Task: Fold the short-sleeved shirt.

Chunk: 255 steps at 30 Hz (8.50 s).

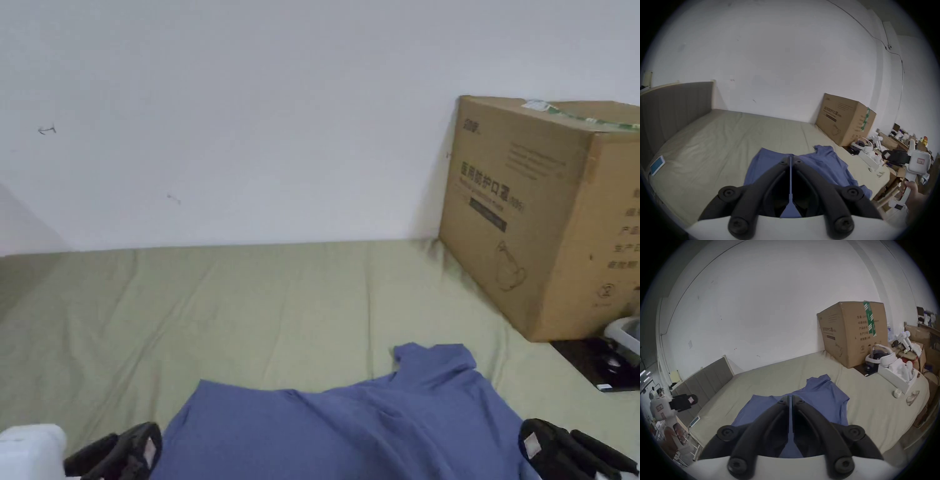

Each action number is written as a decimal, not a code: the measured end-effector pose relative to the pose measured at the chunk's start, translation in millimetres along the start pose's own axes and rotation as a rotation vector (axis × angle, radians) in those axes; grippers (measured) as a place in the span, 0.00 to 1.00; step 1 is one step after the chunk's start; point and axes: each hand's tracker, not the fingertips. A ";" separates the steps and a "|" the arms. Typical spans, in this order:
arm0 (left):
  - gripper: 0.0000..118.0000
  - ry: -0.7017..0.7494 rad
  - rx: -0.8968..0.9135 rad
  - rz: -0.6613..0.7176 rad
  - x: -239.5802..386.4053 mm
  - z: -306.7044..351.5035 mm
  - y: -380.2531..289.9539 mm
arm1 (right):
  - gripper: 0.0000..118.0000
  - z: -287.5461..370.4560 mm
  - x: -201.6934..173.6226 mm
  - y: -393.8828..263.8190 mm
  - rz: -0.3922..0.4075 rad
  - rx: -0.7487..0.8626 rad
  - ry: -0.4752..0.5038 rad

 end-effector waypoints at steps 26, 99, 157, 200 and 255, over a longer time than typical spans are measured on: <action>0.95 0.173 -0.845 -0.130 -140.7 -446.2 -33.4 | 0.03 -150.8 55.3 -14.6 -0.116 -0.297 -0.046; 0.01 0.110 0.106 -0.060 -74.3 -118.0 292.8 | 0.04 -188.7 -26.5 417.4 0.111 0.022 -0.146; 0.78 0.026 -0.937 0.019 -149.6 -65.6 -100.7 | 0.91 -98.9 130.2 -89.6 0.015 -1.024 -0.173; 0.56 0.357 -0.902 -0.041 -94.7 -49.7 -157.4 | 0.02 4.9 3.5 -29.8 -0.018 -0.270 0.082; 0.03 0.112 -0.801 0.298 -132.1 -36.3 -32.3 | 0.04 -50.9 102.5 -3.0 -0.043 -0.802 -0.065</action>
